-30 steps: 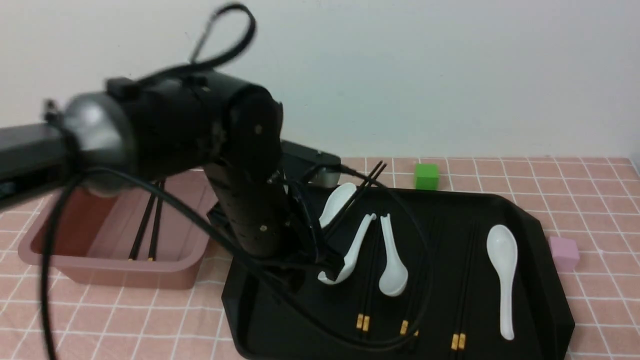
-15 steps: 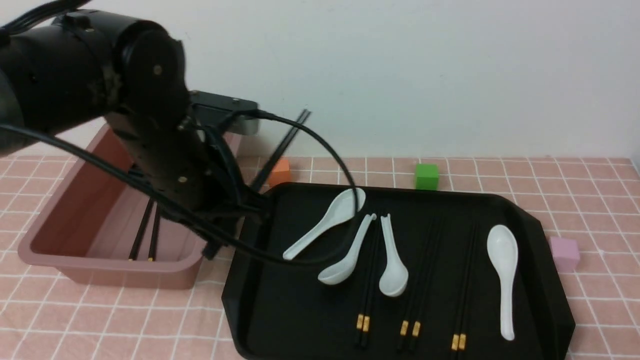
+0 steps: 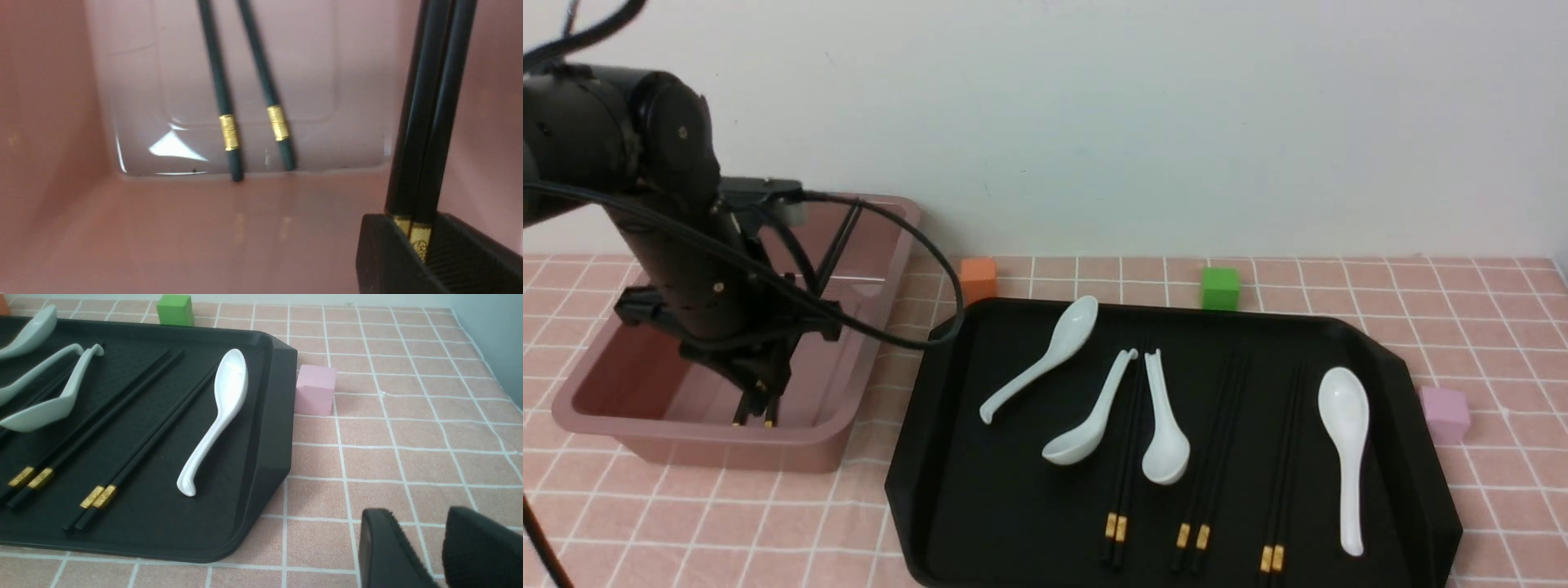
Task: On pink tablecloth take chopsticks from black tray and put them in box.
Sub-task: 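Place the chopsticks into the pink bin with the left gripper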
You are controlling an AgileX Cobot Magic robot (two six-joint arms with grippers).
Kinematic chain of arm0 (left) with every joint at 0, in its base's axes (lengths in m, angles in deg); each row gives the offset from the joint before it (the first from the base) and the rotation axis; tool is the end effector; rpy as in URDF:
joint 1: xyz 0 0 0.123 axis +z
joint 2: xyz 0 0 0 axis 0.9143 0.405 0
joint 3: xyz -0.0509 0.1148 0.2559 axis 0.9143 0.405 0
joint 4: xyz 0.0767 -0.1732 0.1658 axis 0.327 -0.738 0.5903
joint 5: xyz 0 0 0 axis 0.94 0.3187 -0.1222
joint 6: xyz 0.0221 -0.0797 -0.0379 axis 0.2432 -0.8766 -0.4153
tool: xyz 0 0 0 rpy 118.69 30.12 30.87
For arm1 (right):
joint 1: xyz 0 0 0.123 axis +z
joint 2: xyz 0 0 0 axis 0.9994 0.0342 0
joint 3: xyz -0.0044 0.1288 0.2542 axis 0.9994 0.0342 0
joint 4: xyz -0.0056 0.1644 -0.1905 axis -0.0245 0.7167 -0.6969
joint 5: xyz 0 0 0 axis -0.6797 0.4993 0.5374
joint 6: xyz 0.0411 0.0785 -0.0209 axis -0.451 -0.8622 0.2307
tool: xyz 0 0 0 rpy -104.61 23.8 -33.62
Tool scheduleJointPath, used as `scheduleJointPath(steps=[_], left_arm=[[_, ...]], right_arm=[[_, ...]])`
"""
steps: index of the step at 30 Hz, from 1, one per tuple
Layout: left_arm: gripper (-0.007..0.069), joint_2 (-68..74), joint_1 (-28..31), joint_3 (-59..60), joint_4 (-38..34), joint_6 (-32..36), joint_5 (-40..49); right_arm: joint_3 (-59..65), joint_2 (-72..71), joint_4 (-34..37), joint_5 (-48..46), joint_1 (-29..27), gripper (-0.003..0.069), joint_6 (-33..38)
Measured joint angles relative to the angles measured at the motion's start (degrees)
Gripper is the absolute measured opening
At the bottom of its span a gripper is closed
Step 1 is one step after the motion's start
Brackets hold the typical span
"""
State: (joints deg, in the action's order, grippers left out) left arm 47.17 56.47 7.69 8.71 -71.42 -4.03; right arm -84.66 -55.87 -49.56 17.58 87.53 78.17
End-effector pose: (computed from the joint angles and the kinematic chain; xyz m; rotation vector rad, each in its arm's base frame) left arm 0.3638 -0.0618 0.2413 0.0621 2.8968 -0.0522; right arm 0.0521 -0.0011 0.1739 0.0434 1.8768 0.0099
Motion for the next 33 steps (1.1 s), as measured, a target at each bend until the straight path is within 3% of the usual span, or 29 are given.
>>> scheduleJointPath(steps=[22, 26, 33], left_arm=[[0.0126, 2.3, 0.0, 0.0, 2.7, -3.0, -4.1], [0.0185, 2.3, 0.0, 0.0, 2.8, -3.0, -4.9], [0.0372, 1.7, 0.0, 0.0, 2.7, -3.4, -5.4]], right_arm=[[0.0, 0.0, 0.0, 0.0, 0.0, 0.0240, 0.0], [0.0, 0.0, 0.0, 0.0, 0.0, 0.0240, 0.0], [0.0, 0.0, 0.0, 0.0, 0.0, 0.0240, 0.0]])
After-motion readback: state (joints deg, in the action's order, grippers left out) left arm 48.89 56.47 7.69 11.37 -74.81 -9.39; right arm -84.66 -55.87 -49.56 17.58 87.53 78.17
